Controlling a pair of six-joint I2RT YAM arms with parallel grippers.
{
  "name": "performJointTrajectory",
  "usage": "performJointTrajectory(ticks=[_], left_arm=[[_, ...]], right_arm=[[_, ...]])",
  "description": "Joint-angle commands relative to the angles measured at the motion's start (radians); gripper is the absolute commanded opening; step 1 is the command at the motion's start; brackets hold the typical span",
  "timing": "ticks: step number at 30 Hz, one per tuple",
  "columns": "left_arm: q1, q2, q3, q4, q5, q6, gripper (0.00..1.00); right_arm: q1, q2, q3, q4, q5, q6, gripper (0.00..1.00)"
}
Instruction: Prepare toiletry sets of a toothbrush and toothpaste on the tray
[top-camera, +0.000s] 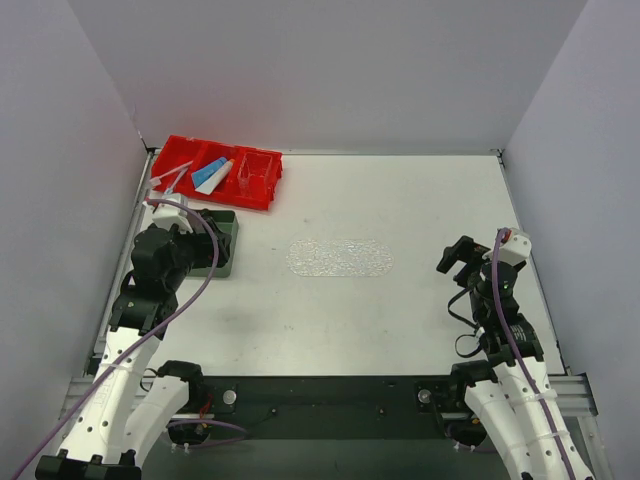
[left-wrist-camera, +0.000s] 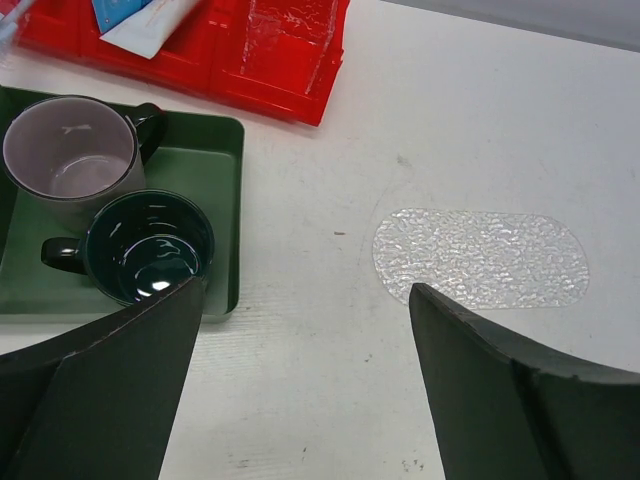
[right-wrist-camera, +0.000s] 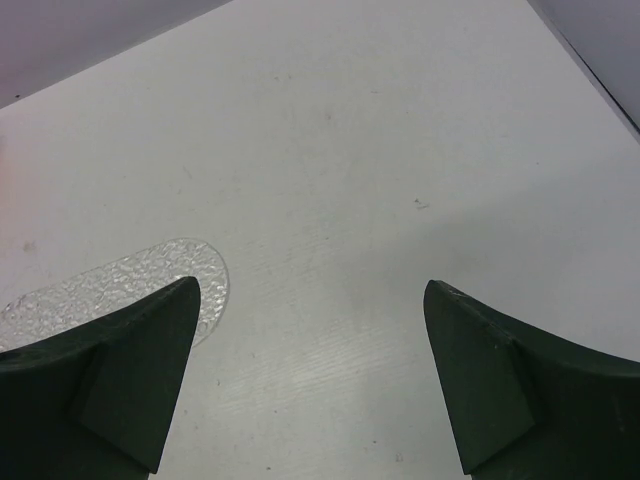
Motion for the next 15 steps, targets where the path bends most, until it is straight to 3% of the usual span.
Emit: performJointTrajectory(ticks=[1,11,15], left_arm=[[0.007,-0.009,0.023,0.033,0.012,0.004,0.95],[0.009,-0.007,0.026,0.024,-0.003,0.002,0.96],[0.012,-0.006,0.025,-0.004,-0.093,0.004,0.96]], right_arm=[[-0.007,0.01,0.046,-0.003,0.032,0.018,0.88],[-0.008,0.025,0.063,-0.026,0.028,0.019,0.88],[-0.007,0.027,0.068,-0.037,0.026,0.018,0.87]])
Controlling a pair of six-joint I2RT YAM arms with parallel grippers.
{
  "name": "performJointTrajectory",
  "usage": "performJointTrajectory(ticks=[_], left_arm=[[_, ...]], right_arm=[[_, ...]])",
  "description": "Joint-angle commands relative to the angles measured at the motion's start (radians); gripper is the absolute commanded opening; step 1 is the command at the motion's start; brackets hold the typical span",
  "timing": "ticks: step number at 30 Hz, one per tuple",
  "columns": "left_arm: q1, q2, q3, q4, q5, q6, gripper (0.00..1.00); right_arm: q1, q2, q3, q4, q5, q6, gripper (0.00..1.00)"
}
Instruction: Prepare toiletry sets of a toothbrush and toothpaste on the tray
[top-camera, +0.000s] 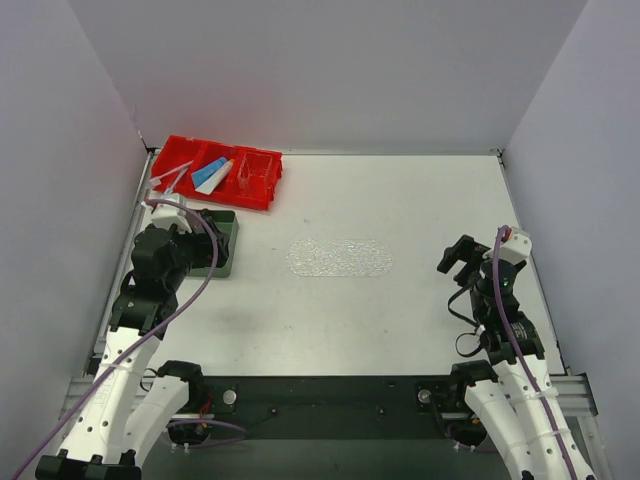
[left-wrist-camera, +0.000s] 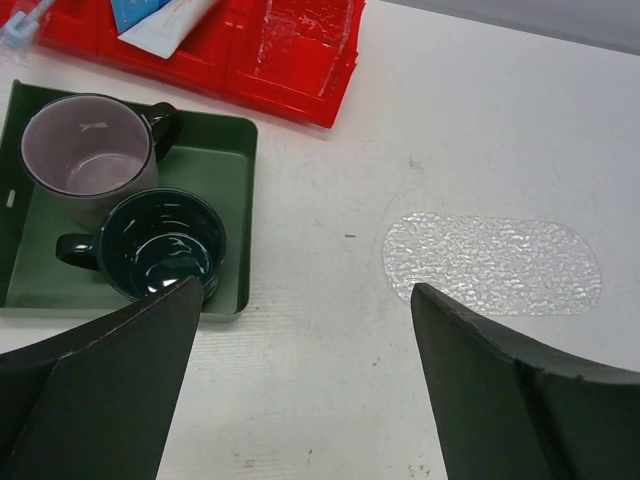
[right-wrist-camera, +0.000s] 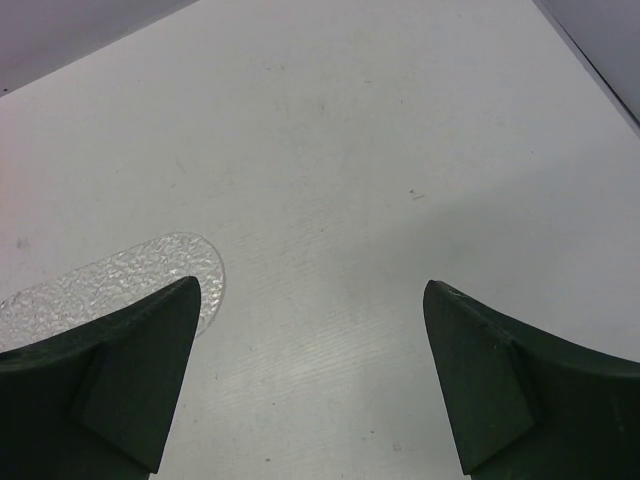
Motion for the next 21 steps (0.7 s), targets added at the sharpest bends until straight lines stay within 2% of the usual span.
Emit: performJointTrajectory(ticks=[1,3,8,12,15,17,18,21], left_arm=[[0.015,-0.007,0.032,-0.013,-0.099,0.001,0.96],[0.023,-0.024,0.028,-0.01,-0.175,-0.005,0.97],[0.083,0.006,0.025,0.034,-0.231,-0.009,0.97],[0.161,0.115,0.074,0.054,-0.187,-0.036,0.97],[0.285,0.22,0.103,0.071,-0.138,-0.068,0.96],[0.392,0.3,0.111,0.083,-0.05,-0.111,0.91],[0.423,0.326,0.111,0.093,-0.02,-0.123,0.86],[0.486,0.418,0.138,0.111,0.004,-0.135,0.79]], right_arm=[[-0.007,0.009,0.049,-0.01,0.015,0.006,0.87],[-0.008,0.007,0.053,-0.035,0.006,0.012,0.87],[-0.007,0.007,0.072,-0.092,-0.023,0.015,0.87],[-0.005,0.02,0.124,-0.144,-0.057,0.012,0.84],[-0.007,0.016,0.151,-0.175,-0.071,0.015,0.83],[-0.007,0.007,0.159,-0.191,-0.082,0.016,0.83],[-0.005,0.003,0.159,-0.198,-0.093,0.013,0.82],[-0.005,-0.017,0.158,-0.208,-0.096,0.009,0.82]])
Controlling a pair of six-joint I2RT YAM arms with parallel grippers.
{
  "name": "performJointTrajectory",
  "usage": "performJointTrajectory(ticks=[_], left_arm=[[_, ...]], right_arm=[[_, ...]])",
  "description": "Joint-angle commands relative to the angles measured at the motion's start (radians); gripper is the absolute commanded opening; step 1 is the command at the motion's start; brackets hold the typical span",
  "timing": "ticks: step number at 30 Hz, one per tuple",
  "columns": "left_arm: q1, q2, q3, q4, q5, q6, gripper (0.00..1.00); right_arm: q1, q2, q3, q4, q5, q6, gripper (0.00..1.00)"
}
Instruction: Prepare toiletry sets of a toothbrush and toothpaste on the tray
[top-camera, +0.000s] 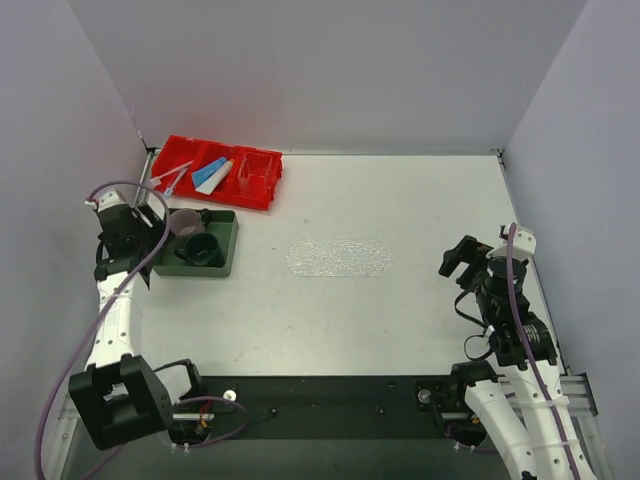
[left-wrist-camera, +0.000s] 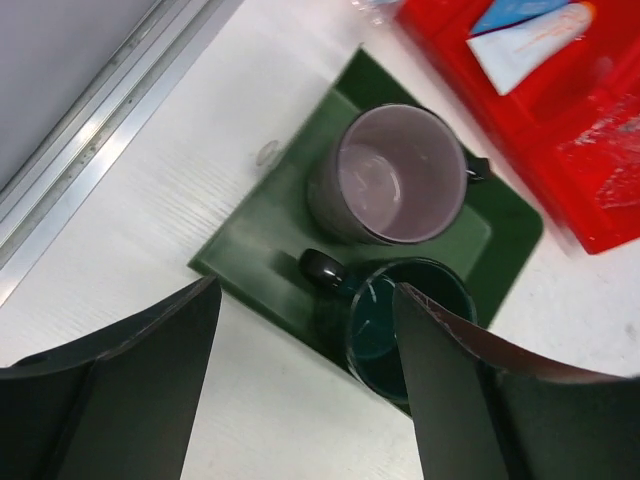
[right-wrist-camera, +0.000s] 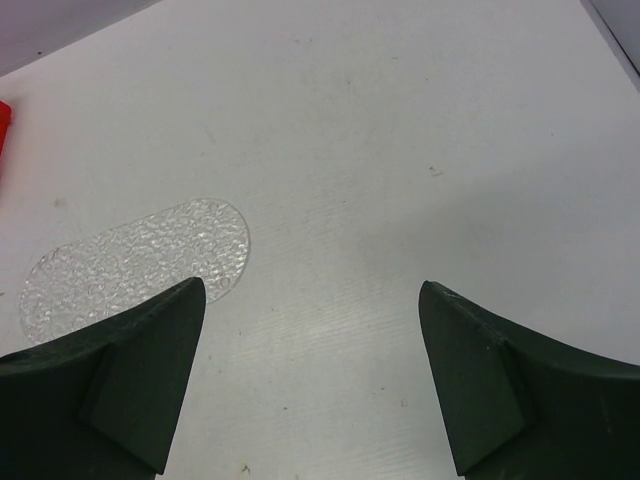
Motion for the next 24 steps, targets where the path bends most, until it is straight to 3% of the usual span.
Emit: performJointTrajectory(ticks=[1,13,24], left_arm=[[0.068,0.122,0.078,0.063,0.083,-0.028,0.78],[0.065,0.374,0.184,0.053,0.083,0.023,0.7],[0.025,0.534,0.293,0.053,0.1,0.049,0.54]], right_arm=[[-0.005,-0.027,0.031,-0.037,-0.016,0.001,0.82],[-0.005,-0.031,0.031,-0.049,-0.036,0.002,0.81],[-0.005,-0.007,0.035,-0.049,-0.039,0.001,0.81]])
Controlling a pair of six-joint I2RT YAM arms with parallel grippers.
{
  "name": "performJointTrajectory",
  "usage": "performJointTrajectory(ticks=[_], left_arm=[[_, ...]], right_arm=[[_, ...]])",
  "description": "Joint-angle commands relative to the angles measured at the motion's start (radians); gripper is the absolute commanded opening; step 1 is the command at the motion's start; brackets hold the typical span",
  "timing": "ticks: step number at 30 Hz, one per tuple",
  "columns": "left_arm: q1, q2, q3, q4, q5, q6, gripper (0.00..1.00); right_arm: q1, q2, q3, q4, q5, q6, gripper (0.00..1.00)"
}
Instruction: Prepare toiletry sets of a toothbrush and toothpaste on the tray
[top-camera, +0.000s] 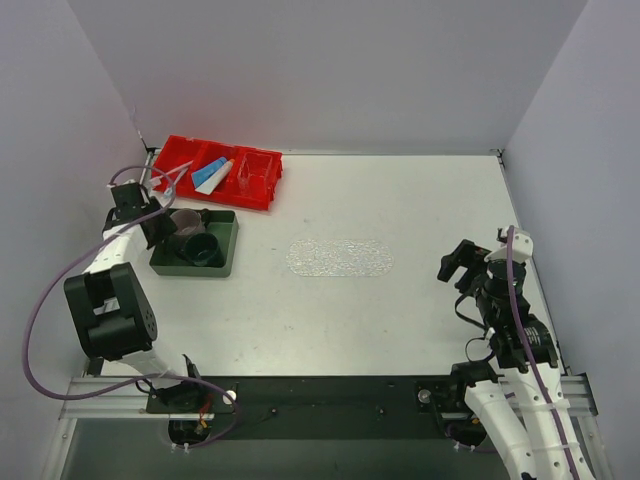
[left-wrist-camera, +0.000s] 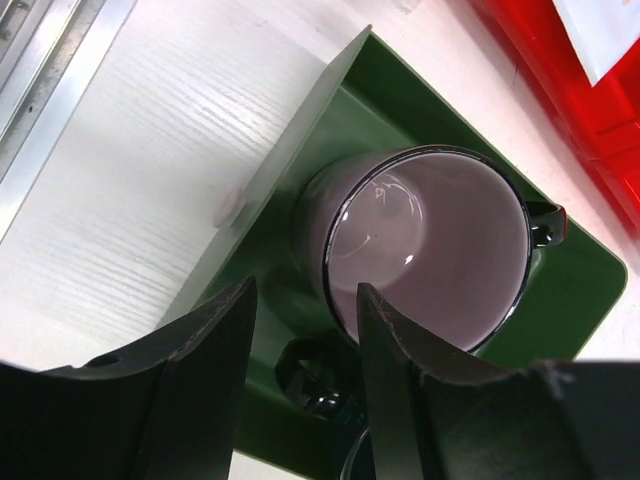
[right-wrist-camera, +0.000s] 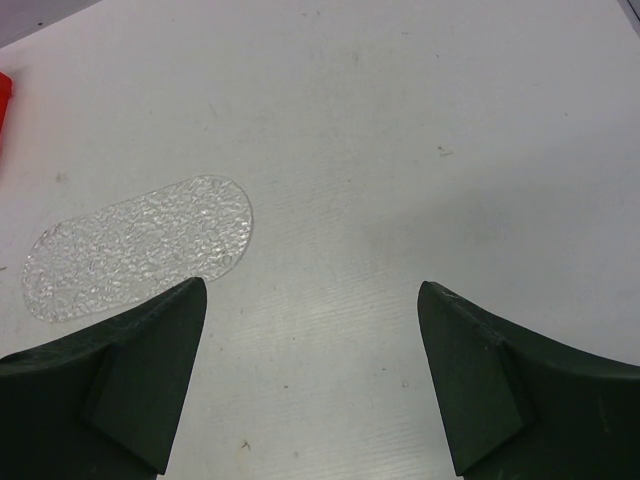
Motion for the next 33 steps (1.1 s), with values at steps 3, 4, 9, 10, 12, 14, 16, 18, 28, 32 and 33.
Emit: performJointTrajectory(ticks=[3,4,9,10,12,14,16,18,28,32,33], left_arm=[[-0.039,0.065,0.102,0.019,0.001,0.045,0.51],[-0.042,0.084,0.11,0.013,-0.027,0.049,0.5],[-0.052,0.095,0.122,-0.015,-0.072,0.058,0.43],[-0.05,0.095,0.124,-0.019,-0.077,0.061,0.42],[-0.05,0.1,0.127,-0.022,-0.088,0.066,0.4],[-0.05,0.112,0.131,-0.03,-0.091,0.068,0.33],[-0.05,0.115,0.133,-0.033,-0.089,0.071,0.28],[-0.048,0.109,0.131,-0.032,-0.094,0.072,0.19],[-0.05,0.057,0.133,-0.033,-0.092,0.069,0.0],[-0.048,-0.021,0.096,0.003,-0.13,0.058,0.0],[-0.05,-0.041,0.09,0.013,-0.135,0.057,0.0]], right_arm=[[-0.005,0.027,0.035,0.009,0.005,0.003,0.81],[-0.005,0.03,0.034,0.009,0.005,0.003,0.81],[-0.005,0.037,0.035,0.009,0.008,0.004,0.81],[-0.005,0.037,0.037,0.007,0.008,0.007,0.81],[-0.005,0.042,0.035,0.007,0.011,0.007,0.81],[-0.005,0.045,0.032,0.009,0.01,0.007,0.81],[-0.005,0.05,0.034,0.009,0.007,0.007,0.81],[-0.004,0.05,0.037,0.009,0.005,0.009,0.81],[-0.005,0.05,0.042,0.006,-0.001,0.02,0.81],[-0.005,0.054,0.051,-0.004,-0.004,0.018,0.8],[-0.005,0.054,0.055,-0.005,-0.002,0.02,0.8]])
